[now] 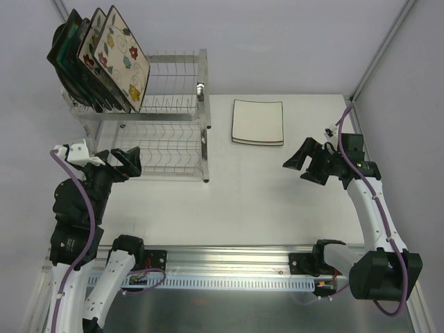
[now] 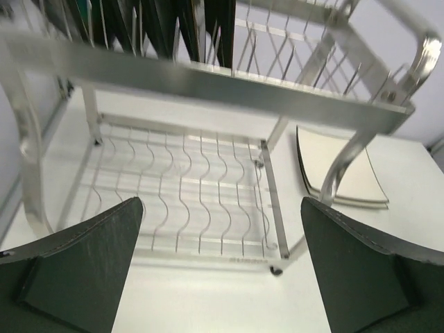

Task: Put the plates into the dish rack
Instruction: Grab a plate with the right arm

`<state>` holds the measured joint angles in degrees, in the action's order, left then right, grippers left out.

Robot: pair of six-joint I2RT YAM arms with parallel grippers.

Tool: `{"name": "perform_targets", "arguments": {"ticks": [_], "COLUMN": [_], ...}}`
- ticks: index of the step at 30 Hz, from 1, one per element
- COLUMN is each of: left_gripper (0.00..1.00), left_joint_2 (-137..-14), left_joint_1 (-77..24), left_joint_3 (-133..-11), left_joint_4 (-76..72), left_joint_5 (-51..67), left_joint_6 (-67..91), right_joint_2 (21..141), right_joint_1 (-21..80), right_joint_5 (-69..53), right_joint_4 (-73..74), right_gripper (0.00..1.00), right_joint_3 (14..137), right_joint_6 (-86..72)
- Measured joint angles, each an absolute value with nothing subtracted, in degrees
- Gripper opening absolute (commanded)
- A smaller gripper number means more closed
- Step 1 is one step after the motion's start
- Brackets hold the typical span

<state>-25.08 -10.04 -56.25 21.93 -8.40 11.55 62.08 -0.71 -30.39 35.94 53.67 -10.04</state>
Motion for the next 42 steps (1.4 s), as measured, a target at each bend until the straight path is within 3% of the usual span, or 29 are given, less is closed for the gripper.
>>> {"name": "perform_targets", "arguments": {"ticks": [14, 26, 42], "left_gripper": [0.99, 0.99, 0.99], "left_joint_2": [-18.37, -13.52, -10.61], "left_joint_1": [-10.04, -10.07, -10.04], "left_joint_3": [-39.97, -31.55, -30.57], "left_joint_4": [29.71, 30.00, 29.93], "left_joint_5": [-1.93, -1.23, -0.99], "left_joint_6": [16.14, 16.40, 16.80], "right_joint_2": [63.18, 77.65, 97.97], "right_joint_1": [-0.60, 0.58, 4.75], "right_joint_5": [-25.28, -18.70, -10.31], "right_joint_4": [26.22, 10.79, -0.01], "right_gripper": [0.95, 0.85, 0.58], "right_joint_3": [53.52, 53.56, 63.96], "right_joint_6": [-15.25, -25.28, -32.53]}}
